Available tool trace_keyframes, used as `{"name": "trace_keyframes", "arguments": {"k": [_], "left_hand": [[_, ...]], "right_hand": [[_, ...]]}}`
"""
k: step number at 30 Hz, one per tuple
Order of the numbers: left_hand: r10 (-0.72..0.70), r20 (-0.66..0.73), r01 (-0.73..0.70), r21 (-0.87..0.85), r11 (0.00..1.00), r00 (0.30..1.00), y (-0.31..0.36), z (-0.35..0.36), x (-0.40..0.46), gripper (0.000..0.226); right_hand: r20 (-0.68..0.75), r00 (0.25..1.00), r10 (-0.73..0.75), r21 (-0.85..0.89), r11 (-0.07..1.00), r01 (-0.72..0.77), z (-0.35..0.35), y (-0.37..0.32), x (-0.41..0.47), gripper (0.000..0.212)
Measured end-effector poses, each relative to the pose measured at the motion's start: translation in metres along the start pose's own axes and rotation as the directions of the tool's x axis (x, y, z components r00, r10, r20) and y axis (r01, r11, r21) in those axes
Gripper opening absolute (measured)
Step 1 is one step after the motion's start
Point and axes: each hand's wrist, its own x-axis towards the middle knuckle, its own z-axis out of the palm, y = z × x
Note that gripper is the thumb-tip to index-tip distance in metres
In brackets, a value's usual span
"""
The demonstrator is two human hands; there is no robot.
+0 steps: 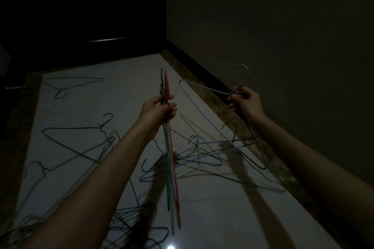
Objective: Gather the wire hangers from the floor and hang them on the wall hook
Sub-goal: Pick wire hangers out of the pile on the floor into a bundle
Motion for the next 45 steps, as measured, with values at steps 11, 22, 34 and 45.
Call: {"name": "trace_keyframes", "arguments": {"k": [11, 22, 34, 45], "left_hand": [[-0.033, 0.002, 0.033, -0.018, 0.999, 0.999, 0.000, 0.000, 0.000, 0.022], [-0.032, -0.006, 0.032, -0.038, 0.999, 0.999, 0.003, -0.009, -0.003, 0.021], [-0.131, 0.049, 0.135, -0.086, 0.987, 0.990, -0.014, -0.005, 0.000, 0.025], [-0.141, 0.061, 0.142, -0.020, 0.990, 0.988, -0.027, -0.004, 0.006, 0.038]], "right_hand": [[0.083, 0.994, -0.078, 0.104, 0.992, 0.069, 0.023, -0.046, 0.003, 0.016], [0.187, 0.982, 0.006, 0.108, 0.994, -0.027, 0.071, -0.042, -0.011, 0.015], [0.295, 0.955, 0.044, 0.006, 0.999, -0.048, 0.119, -0.022, -0.050, 0.014], [0.281, 0.960, -0.015, 0.042, 0.999, 0.003, 0.123, -0.015, -0.044, 0.007]]}}
